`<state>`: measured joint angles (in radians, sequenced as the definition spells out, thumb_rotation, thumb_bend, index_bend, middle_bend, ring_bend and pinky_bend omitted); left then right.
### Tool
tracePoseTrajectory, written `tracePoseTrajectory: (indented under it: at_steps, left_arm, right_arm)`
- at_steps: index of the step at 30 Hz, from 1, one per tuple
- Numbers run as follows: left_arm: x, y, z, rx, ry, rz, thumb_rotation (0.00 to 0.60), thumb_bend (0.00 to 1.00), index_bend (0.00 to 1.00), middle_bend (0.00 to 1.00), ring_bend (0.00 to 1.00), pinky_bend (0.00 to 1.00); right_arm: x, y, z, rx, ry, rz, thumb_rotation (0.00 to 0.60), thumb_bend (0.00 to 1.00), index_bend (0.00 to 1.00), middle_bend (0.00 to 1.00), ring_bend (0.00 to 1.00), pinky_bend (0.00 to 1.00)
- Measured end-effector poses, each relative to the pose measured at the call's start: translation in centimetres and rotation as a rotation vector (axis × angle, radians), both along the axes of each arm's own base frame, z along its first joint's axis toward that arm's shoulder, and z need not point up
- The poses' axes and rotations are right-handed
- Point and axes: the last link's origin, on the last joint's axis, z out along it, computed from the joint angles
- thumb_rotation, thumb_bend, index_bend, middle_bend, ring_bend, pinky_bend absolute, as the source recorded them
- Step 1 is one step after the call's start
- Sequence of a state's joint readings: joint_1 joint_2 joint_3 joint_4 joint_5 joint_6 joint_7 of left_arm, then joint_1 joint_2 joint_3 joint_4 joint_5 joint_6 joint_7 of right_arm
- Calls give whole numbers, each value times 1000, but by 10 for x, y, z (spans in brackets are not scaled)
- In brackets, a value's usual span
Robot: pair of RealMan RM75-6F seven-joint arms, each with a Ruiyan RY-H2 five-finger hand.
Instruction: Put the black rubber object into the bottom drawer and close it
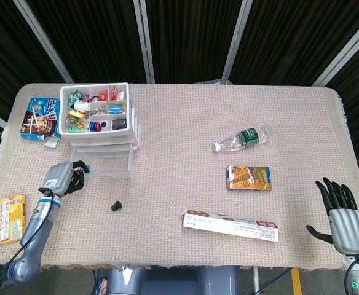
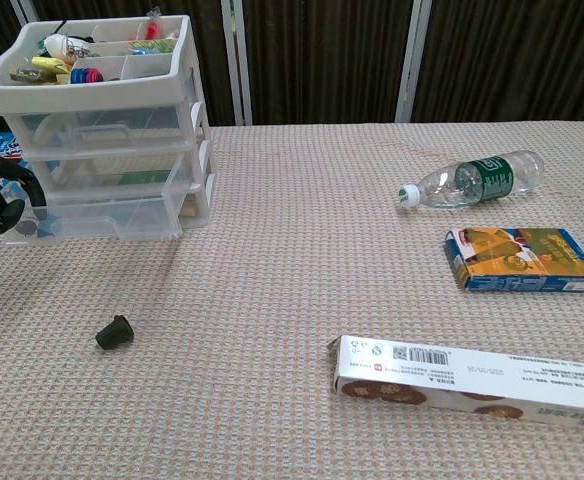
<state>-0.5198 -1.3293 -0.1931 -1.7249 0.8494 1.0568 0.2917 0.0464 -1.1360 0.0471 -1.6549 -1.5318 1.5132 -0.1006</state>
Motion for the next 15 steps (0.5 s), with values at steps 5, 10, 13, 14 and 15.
tracePoseTrajectory:
  at_steps: [5,10,13,14,15]
  left_arm:
    - [1,-6,0,-11,-15,-10,600,674,516,926,831,748]
    - [1,-11,3,-4,-8,-36,600,627,436,886,798,737]
    - [-3,-13,6,6,13,-49,600,476,314,843,759,713]
    - [-4,-13,7,9,22,-54,600,398,263,828,746,704]
    - [-5,-14,8,12,32,-58,600,328,224,815,735,696]
  right_arm:
    - [0,0,0,-1,0,-1,600,15,48,0,0,0]
    - [0,0,0,0,-1,-1,600,16,48,0,0,0]
    - [0,0,0,-1,0,0,600,16,48,0,0,0]
    - [0,0,0,-1,0,0,600,16,48,0,0,0]
    - [0,0,0,-1,0,0,600,16,48,0,0,0]
